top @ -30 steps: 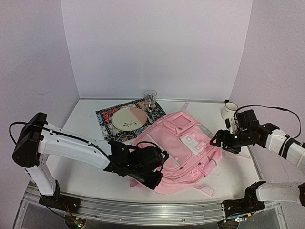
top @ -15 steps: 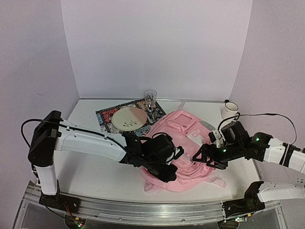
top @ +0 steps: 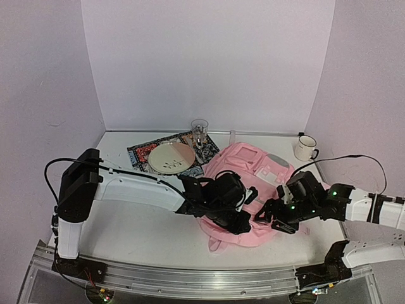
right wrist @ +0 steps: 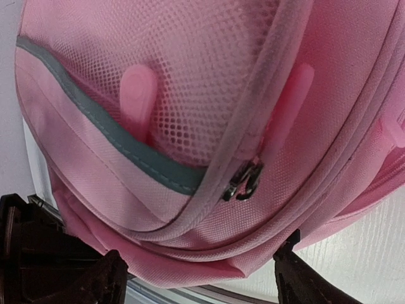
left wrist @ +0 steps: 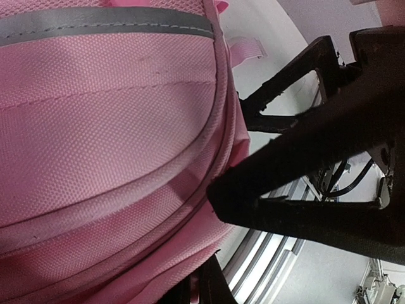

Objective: Pack the student bag
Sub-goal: Hold the largest pocket of the student bag, then zip the largest pocket of the bag in the student bag.

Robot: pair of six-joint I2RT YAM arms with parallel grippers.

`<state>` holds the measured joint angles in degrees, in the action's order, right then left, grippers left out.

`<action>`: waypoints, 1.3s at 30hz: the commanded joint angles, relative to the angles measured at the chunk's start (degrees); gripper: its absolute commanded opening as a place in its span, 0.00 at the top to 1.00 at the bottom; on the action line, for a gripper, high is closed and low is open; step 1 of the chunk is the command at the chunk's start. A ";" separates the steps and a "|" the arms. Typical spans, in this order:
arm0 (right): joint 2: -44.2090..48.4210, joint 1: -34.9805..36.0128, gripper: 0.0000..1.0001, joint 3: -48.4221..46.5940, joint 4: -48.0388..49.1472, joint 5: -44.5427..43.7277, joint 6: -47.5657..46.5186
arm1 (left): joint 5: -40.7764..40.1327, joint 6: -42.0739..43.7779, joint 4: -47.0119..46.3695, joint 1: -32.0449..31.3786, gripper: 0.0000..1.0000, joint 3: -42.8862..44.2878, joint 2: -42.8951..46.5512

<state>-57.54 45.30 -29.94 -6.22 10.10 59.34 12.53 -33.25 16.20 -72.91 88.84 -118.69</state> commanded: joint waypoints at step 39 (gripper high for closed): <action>2.21 -19.68 1.00 -11.36 -20.33 -14.07 -16.84 | -14.64 9.62 7.07 9.27 1.00 -28.12 27.38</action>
<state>-53.09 29.27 -37.31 -21.49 8.64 50.63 3.20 -25.00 13.17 -65.90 61.80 -94.70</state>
